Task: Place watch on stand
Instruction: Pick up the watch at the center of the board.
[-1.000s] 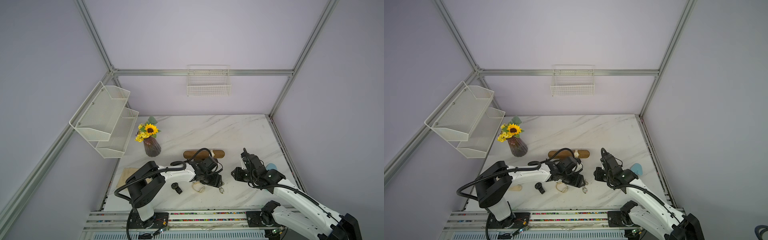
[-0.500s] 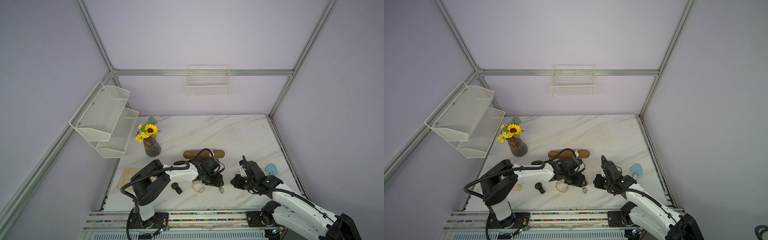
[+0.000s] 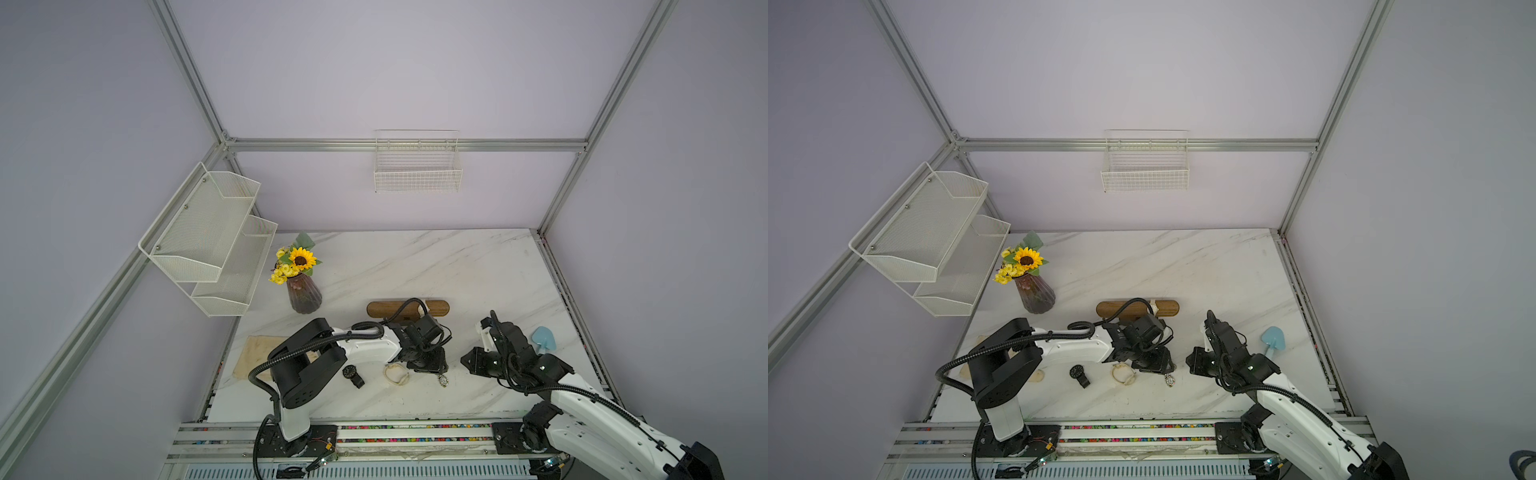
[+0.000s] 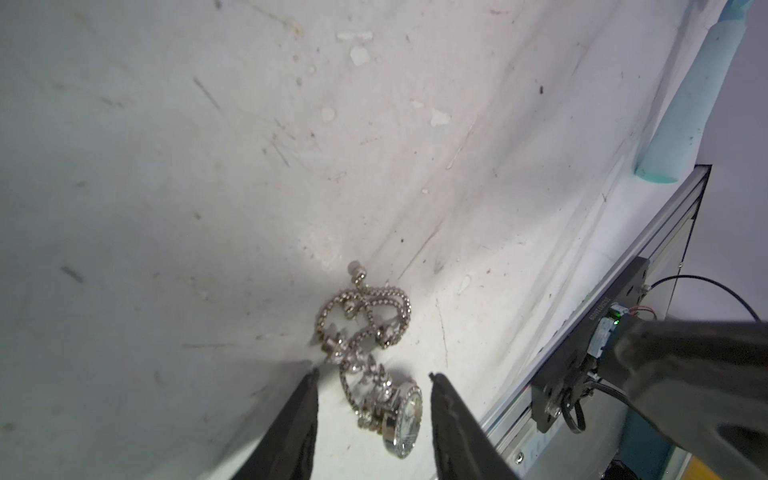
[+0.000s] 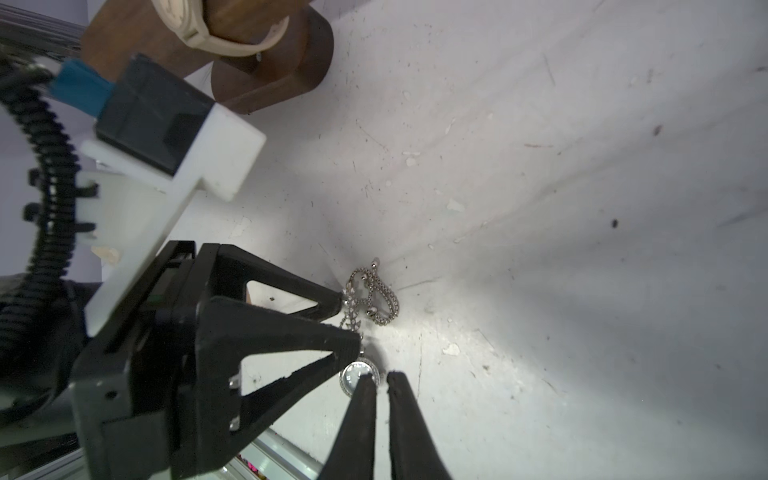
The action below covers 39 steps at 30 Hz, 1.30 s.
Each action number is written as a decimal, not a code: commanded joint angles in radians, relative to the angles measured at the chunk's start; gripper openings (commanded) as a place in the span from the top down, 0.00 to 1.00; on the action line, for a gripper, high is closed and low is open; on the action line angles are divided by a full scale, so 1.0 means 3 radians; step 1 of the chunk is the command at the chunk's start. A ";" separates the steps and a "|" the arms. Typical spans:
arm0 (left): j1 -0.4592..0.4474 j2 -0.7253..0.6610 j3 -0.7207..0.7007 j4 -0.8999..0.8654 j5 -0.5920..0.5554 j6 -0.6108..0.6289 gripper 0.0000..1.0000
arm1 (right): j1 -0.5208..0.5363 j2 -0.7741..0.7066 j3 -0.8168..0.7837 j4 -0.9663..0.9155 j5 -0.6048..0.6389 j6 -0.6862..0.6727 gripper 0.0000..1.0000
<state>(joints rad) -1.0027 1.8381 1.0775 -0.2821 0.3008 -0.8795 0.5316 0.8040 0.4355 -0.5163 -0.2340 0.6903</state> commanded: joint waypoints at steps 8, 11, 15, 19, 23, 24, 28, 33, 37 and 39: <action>-0.0003 0.0195 0.0268 -0.0088 -0.0051 -0.0056 0.60 | -0.0016 -0.0153 0.0009 -0.0028 -0.0002 -0.0016 0.87; -0.0002 0.0237 0.0303 -0.0098 -0.0018 -0.0049 0.66 | -0.0018 -0.0164 0.0010 -0.0037 0.0003 -0.0018 0.86; -0.0006 0.0264 0.0340 -0.0153 -0.0016 -0.0054 0.75 | -0.0014 -0.0198 0.0014 -0.0043 0.0031 -0.0011 0.86; -0.0001 0.0221 0.0296 -0.0174 -0.0044 -0.0069 0.80 | -0.0018 -0.0238 0.0010 -0.0044 0.0048 -0.0001 0.85; -0.0006 0.0188 0.0254 -0.0188 -0.0084 -0.0080 0.89 | -0.0018 -0.0251 0.0006 -0.0044 0.0044 -0.0001 0.85; -0.0003 0.0191 0.0258 -0.0189 -0.0090 -0.0080 0.90 | -0.0015 -0.0254 0.0006 -0.0045 0.0038 -0.0002 0.85; -0.0003 0.0208 0.0296 -0.0228 -0.0101 -0.0055 0.97 | -0.0017 -0.0266 -0.0002 -0.0048 0.0043 0.0000 0.84; 0.0003 0.0162 0.0330 -0.0239 -0.0167 -0.0017 1.00 | -0.0016 -0.0271 -0.0010 -0.0048 0.0044 -0.0002 0.84; 0.0001 0.0106 0.0482 -0.0241 -0.0180 0.0037 1.00 | -0.0017 -0.0331 -0.0001 -0.0023 -0.0033 -0.0064 0.84; 0.0008 0.0073 0.0577 -0.0241 -0.0174 0.0086 1.00 | -0.0018 -0.0362 0.0025 -0.0011 -0.0106 -0.0105 0.84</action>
<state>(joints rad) -1.0027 1.9018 1.1740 -0.3431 0.2749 -0.8883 0.5316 0.7136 0.4355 -0.5236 -0.2413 0.6819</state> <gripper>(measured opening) 0.048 0.156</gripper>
